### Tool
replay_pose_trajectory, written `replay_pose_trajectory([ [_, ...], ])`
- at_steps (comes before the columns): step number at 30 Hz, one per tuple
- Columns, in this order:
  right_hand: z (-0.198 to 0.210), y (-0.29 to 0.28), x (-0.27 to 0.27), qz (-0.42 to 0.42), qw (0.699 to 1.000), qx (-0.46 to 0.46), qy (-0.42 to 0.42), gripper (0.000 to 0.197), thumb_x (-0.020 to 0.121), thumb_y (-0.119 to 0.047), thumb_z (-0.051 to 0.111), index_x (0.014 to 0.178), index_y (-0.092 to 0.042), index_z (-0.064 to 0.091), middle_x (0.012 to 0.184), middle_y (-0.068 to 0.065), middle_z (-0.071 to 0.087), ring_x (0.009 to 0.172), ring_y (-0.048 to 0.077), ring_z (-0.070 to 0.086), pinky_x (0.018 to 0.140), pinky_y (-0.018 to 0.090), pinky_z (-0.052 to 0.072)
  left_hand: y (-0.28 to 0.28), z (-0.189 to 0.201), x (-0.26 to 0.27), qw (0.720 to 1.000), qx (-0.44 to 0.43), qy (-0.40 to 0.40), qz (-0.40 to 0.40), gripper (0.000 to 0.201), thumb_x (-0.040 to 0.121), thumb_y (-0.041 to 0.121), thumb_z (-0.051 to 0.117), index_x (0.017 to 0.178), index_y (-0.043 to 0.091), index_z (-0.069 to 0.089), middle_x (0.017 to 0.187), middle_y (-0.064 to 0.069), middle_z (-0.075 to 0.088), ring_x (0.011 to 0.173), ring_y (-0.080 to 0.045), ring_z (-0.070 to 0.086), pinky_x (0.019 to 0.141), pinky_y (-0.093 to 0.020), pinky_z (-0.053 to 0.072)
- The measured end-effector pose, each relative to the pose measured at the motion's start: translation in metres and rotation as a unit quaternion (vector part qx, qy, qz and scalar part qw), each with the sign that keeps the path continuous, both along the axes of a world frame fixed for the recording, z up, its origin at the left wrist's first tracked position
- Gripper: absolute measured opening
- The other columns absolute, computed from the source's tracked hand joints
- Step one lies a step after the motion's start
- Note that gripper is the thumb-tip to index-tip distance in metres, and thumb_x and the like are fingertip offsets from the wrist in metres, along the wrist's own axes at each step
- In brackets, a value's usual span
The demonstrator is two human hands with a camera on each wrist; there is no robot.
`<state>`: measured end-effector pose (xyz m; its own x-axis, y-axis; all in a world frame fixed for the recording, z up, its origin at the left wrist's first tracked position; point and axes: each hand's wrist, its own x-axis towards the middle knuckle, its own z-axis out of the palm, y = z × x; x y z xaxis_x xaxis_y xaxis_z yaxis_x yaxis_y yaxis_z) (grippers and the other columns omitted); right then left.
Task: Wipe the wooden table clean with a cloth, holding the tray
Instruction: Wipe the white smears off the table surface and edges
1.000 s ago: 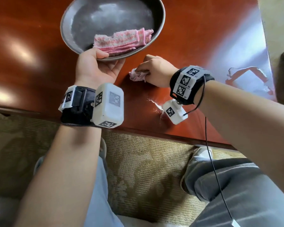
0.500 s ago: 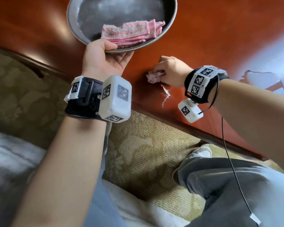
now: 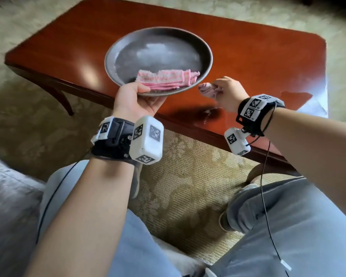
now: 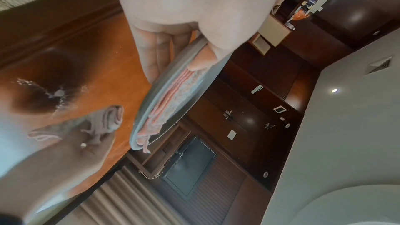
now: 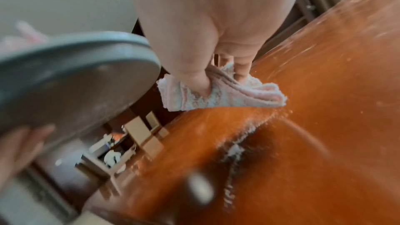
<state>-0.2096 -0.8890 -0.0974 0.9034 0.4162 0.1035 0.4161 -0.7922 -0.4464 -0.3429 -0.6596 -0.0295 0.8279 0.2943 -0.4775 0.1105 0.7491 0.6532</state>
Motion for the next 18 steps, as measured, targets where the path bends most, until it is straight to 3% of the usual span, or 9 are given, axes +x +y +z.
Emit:
replay_pose_trajectory([
  [3, 0.031, -0.008, -0.019, -0.073, 0.996, 0.049, 0.022, 0.019, 0.082, -0.007, 0.053, 0.093, -0.008, 0.069, 0.085, 0.010, 0.065, 0.074, 0.028, 0.056, 0.064, 0.030, 0.043, 0.000, 0.004, -0.023, 1.000, 0.014, 0.006, -0.006, 0.042, 0.085, -0.008, 0.036, 0.121, -0.005, 0.056, 0.122, -0.026, 0.066, 0.104, -0.040, 0.069, 0.088, -0.050, 0.057],
  [6, 0.048, -0.018, -0.035, -0.117, 0.990, 0.064, 0.036, 0.011, 0.082, -0.008, 0.052, 0.077, -0.013, 0.061, 0.071, 0.002, 0.057, 0.071, 0.022, 0.051, 0.058, 0.024, 0.037, -0.002, 0.005, -0.050, 1.000, 0.022, 0.007, -0.010, 0.042, 0.084, -0.007, 0.036, 0.120, -0.004, 0.056, 0.116, -0.025, 0.069, 0.100, -0.039, 0.070, 0.087, -0.048, 0.058],
  [8, 0.053, -0.025, -0.048, -0.144, 0.985, 0.086, 0.040, 0.018, 0.083, -0.007, 0.054, 0.070, -0.019, 0.053, 0.066, -0.004, 0.052, 0.072, 0.019, 0.050, 0.052, 0.021, 0.034, -0.003, 0.003, -0.071, 0.999, 0.039, 0.017, -0.019, 0.043, 0.083, -0.006, 0.036, 0.120, -0.003, 0.058, 0.110, -0.022, 0.071, 0.095, -0.037, 0.072, 0.087, -0.047, 0.058],
  [11, 0.058, -0.032, -0.070, -0.159, 0.977, 0.139, 0.024, 0.013, 0.086, -0.009, 0.054, 0.086, -0.021, 0.054, 0.081, -0.001, 0.057, 0.075, 0.018, 0.050, 0.060, 0.022, 0.034, -0.004, -0.008, -0.109, 0.997, 0.062, 0.031, -0.037, 0.043, 0.082, -0.006, 0.037, 0.118, -0.002, 0.059, 0.108, -0.021, 0.072, 0.097, -0.037, 0.072, 0.088, -0.044, 0.058],
  [15, 0.059, -0.035, -0.098, -0.170, 0.963, 0.207, 0.032, 0.010, 0.088, -0.016, 0.050, 0.095, -0.023, 0.052, 0.079, -0.010, 0.055, 0.070, 0.011, 0.051, 0.063, 0.024, 0.041, -0.007, -0.038, -0.157, 0.995, 0.061, 0.055, -0.047, 0.049, 0.075, -0.008, 0.040, 0.121, -0.002, 0.056, 0.113, -0.026, 0.070, 0.103, -0.042, 0.069, 0.096, -0.047, 0.054],
  [16, 0.056, -0.036, -0.102, -0.178, 0.957, 0.226, 0.041, 0.011, 0.088, -0.018, 0.048, 0.096, -0.024, 0.053, 0.084, -0.007, 0.058, 0.073, 0.011, 0.056, 0.067, 0.026, 0.048, -0.006, -0.048, -0.164, 0.995, 0.058, 0.067, -0.047, 0.052, 0.072, -0.008, 0.042, 0.122, -0.003, 0.055, 0.114, -0.027, 0.069, 0.104, -0.044, 0.068, 0.096, -0.048, 0.054],
  [18, 0.053, -0.036, -0.114, -0.193, 0.939, 0.276, 0.074, 0.015, 0.089, -0.021, 0.047, 0.100, -0.026, 0.056, 0.100, 0.002, 0.067, 0.089, 0.020, 0.066, 0.082, 0.041, 0.057, -0.006, -0.063, -0.177, 0.992, 0.059, 0.095, -0.054, 0.058, 0.067, -0.007, 0.045, 0.124, -0.004, 0.055, 0.117, -0.028, 0.067, 0.105, -0.046, 0.066, 0.094, -0.050, 0.054],
])
